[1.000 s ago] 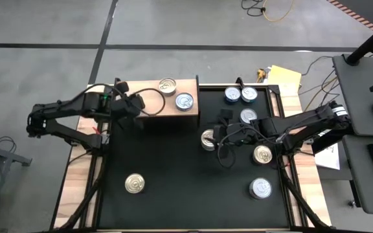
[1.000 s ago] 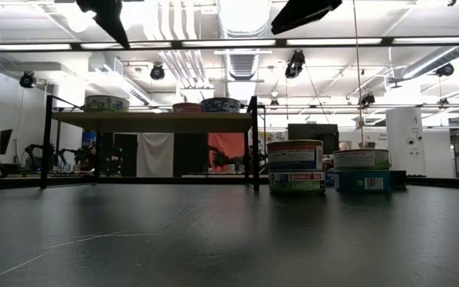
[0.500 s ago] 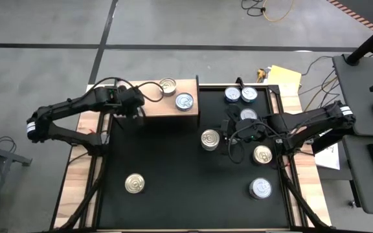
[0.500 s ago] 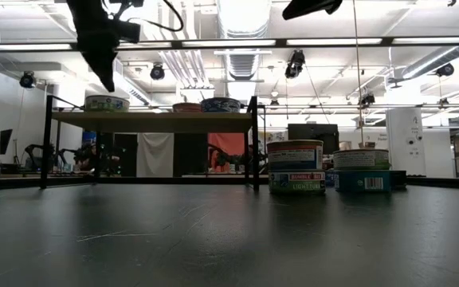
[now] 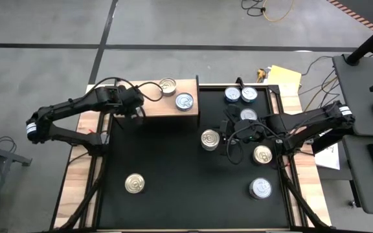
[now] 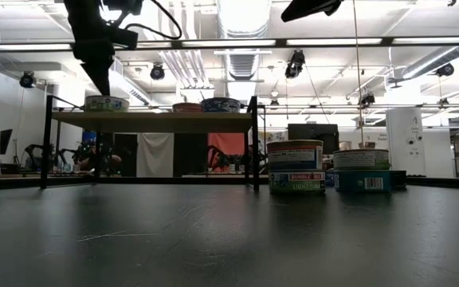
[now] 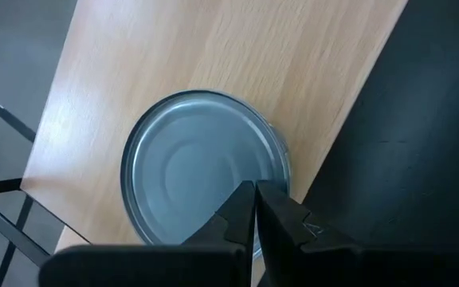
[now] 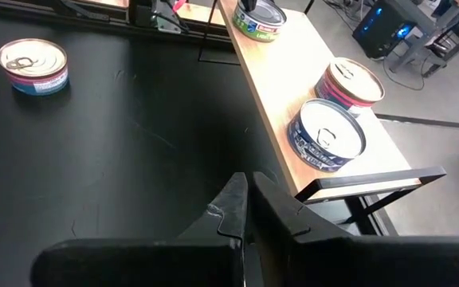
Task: Stack canned seafood by type on shelf
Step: Put the green/white tuna can on the shelf
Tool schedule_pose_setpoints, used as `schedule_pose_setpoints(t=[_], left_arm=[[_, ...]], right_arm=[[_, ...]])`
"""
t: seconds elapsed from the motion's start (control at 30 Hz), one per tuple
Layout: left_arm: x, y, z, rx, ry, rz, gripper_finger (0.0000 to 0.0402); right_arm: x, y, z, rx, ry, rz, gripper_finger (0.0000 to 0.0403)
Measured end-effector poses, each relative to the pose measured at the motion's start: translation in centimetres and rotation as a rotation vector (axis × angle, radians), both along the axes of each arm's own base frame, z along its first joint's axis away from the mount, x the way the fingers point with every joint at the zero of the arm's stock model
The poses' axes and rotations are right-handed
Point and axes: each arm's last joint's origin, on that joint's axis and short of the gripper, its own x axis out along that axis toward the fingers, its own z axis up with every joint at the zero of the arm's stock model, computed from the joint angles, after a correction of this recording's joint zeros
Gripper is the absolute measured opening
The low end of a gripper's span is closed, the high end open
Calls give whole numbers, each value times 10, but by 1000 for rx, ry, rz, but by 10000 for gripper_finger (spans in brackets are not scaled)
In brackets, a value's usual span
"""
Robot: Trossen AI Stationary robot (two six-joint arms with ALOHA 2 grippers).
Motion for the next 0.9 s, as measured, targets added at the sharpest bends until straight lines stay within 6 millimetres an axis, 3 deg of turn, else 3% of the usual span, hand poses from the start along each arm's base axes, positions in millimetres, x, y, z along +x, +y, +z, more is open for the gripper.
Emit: schedule_pose_setpoints(t=[0.9], left_arm=[[-5, 3, -4, 69, 133, 21, 0]], right_arm=[[0, 0, 0, 0, 0, 0, 9]])
